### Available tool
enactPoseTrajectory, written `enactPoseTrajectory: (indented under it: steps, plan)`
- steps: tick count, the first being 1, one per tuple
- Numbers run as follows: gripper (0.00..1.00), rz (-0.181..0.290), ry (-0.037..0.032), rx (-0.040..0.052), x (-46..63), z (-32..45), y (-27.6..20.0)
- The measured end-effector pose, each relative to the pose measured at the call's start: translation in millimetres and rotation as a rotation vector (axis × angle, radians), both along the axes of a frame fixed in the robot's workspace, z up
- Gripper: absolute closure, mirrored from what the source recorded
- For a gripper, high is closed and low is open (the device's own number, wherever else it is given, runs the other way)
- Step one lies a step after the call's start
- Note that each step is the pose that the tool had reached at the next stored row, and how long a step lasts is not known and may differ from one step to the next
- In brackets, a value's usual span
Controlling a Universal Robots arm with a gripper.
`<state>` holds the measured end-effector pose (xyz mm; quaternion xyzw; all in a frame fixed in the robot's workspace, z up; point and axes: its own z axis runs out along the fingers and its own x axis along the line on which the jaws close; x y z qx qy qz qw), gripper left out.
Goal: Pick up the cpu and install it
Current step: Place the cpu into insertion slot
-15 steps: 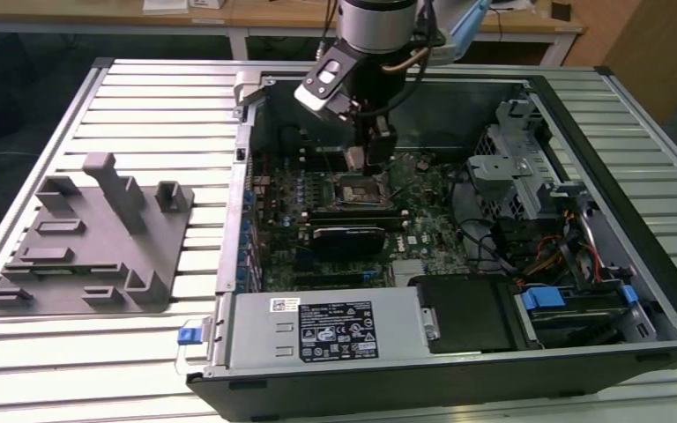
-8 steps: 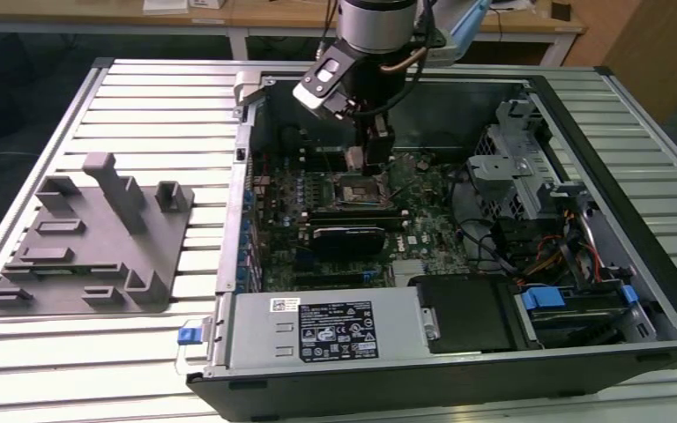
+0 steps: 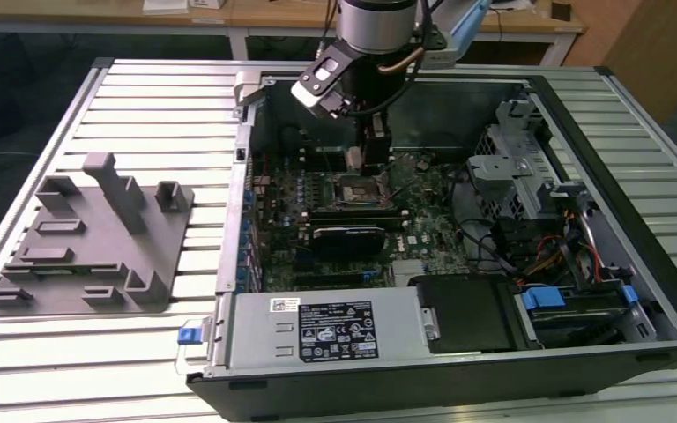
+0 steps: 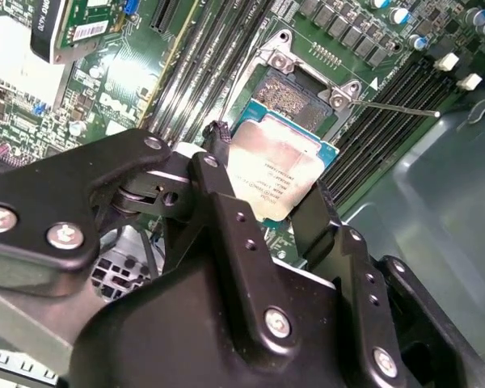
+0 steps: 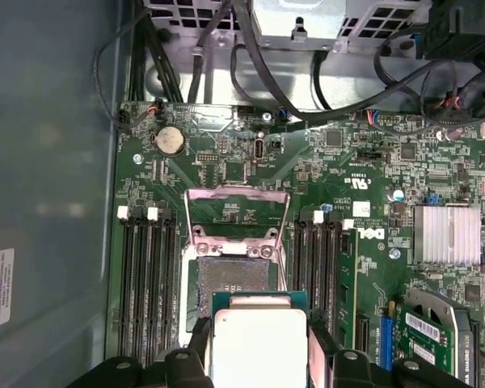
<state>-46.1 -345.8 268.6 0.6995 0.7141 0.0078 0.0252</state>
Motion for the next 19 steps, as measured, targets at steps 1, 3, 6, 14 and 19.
enactPoseTrajectory:
  steps: [1, 3, 6, 14, 19]
  plan:
    - [0.45, 0.000, 0.0000, 0.0000, 0.0, -0.7, 0.0]
    - [0.45, 0.000, 0.0001, -0.0001, 0.0, -3.0, 0.0]
    - [0.45, 0.003, 0.0001, -0.0001, 0.0, -6.8, 0.2]
    - [0.45, 0.022, 0.0000, -0.0001, 0.0, -14.7, 0.9]
    - [0.45, 0.023, 0.0001, -0.0002, 0.0, -14.8, 0.9]
